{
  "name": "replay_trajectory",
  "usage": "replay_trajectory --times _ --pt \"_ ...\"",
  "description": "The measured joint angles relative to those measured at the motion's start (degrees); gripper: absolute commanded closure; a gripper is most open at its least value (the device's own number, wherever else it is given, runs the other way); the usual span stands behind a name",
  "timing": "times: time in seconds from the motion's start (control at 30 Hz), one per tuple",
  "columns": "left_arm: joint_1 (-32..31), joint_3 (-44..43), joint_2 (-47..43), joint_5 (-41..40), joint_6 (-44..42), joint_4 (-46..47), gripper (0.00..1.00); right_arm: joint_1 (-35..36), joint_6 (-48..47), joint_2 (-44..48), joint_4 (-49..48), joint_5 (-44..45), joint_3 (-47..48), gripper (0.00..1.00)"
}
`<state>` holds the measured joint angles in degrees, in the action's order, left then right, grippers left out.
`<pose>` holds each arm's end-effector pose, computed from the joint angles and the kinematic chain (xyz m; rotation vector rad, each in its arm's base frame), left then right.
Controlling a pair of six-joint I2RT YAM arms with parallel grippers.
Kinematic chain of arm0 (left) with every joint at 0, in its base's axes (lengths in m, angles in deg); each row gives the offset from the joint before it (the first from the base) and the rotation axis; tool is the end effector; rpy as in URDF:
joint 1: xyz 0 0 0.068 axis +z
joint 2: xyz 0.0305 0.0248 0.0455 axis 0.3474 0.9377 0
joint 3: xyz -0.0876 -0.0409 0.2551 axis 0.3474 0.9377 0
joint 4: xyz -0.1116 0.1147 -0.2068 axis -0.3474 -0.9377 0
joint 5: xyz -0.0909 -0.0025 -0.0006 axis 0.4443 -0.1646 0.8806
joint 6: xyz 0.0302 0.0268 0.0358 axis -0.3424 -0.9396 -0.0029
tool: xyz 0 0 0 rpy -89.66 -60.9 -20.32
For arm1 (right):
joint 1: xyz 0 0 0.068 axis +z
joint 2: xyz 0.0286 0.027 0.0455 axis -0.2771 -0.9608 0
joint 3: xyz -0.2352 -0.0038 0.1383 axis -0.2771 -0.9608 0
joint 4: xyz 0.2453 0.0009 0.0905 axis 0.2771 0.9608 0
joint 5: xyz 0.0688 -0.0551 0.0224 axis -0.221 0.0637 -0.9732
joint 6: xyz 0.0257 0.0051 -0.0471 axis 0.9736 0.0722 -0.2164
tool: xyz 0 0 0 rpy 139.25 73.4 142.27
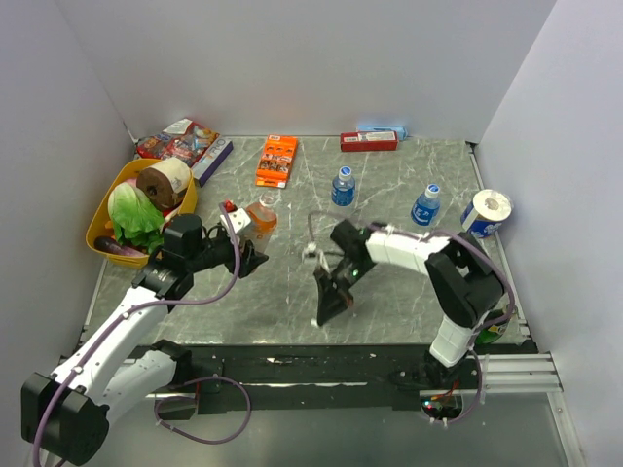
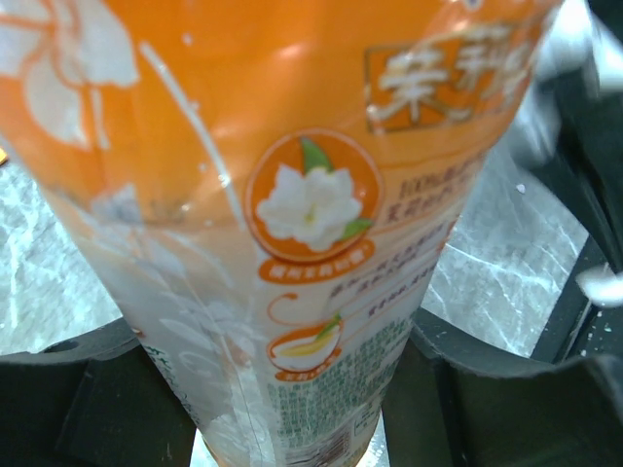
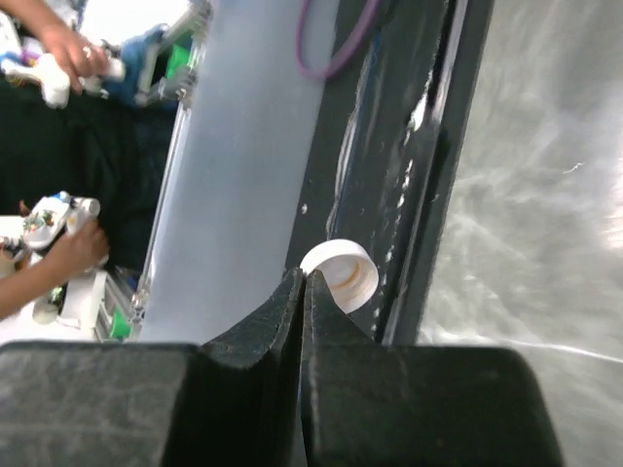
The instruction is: Screw on the bottle caps
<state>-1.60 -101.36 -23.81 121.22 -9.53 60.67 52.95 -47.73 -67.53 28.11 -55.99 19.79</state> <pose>0.1818 -0.0934 0.2806 0.8853 1.7493 -0.6718 0.2101 0.2006 0.1780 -1.5447 1.8798 1.8922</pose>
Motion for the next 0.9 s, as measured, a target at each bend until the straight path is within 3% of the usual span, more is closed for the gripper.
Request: replay_trajectory --times 0.17,0.4,0.63,0.9 --pt "1.2 0.0 0.0 0.0 -0.3 0.0 0.43 6.9 15.5 1.4 -16.2 2.0 -8.9 0.94" --pt "2.3 0.0 0.0 0.1 -0.5 0.0 0.42 8.2 25.7 -4.6 -27.5 5.1 -5.7 0.94" --pt "2.5 0.0 0.0 0.4 -0.5 0.0 0.42 6.8 24.2 -15.6 -24.6 4.2 0.4 0.95" --pt "2.7 0.1 0.0 0.6 -0.3 0.0 0.42 8.9 16.3 -16.3 -16.2 1.7 2.3 0.95"
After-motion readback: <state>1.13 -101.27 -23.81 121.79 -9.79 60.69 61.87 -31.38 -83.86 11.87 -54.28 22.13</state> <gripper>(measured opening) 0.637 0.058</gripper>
